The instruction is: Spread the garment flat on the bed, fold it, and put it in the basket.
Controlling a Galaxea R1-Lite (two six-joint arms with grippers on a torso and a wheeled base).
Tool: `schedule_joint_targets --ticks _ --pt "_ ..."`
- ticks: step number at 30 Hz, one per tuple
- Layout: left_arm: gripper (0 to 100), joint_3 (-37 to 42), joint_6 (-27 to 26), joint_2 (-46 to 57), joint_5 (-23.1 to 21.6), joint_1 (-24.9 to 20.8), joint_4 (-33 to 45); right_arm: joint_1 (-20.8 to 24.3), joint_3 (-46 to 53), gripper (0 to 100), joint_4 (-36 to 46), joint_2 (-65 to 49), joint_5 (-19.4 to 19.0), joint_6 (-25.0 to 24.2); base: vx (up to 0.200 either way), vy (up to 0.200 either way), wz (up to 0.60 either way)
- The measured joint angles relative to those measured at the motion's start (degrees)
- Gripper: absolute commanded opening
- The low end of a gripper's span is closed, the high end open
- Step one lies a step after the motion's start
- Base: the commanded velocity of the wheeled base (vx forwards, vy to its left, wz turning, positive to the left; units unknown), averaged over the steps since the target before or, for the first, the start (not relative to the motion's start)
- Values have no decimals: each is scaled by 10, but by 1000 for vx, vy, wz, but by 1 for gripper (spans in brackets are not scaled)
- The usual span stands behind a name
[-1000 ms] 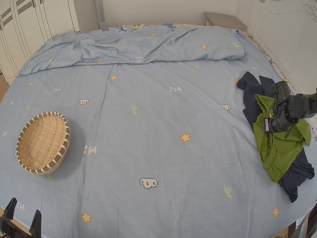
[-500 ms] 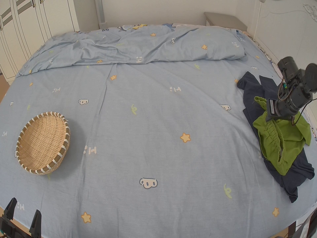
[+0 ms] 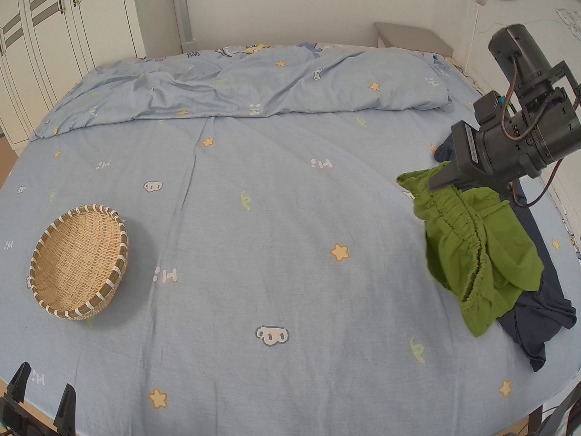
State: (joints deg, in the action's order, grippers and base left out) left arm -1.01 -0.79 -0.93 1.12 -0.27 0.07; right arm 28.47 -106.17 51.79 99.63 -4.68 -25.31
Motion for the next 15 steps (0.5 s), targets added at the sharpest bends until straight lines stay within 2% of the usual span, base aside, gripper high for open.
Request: schedule_joint_targets --ticks 7,15 --pt "100 0 0 0 0 0 0 120 -55 0 -27 25 -1 -38 0 0 0" --pt "100 0 0 0 0 0 0 211 -78 0 -57 133 23 -82 0 0 0"
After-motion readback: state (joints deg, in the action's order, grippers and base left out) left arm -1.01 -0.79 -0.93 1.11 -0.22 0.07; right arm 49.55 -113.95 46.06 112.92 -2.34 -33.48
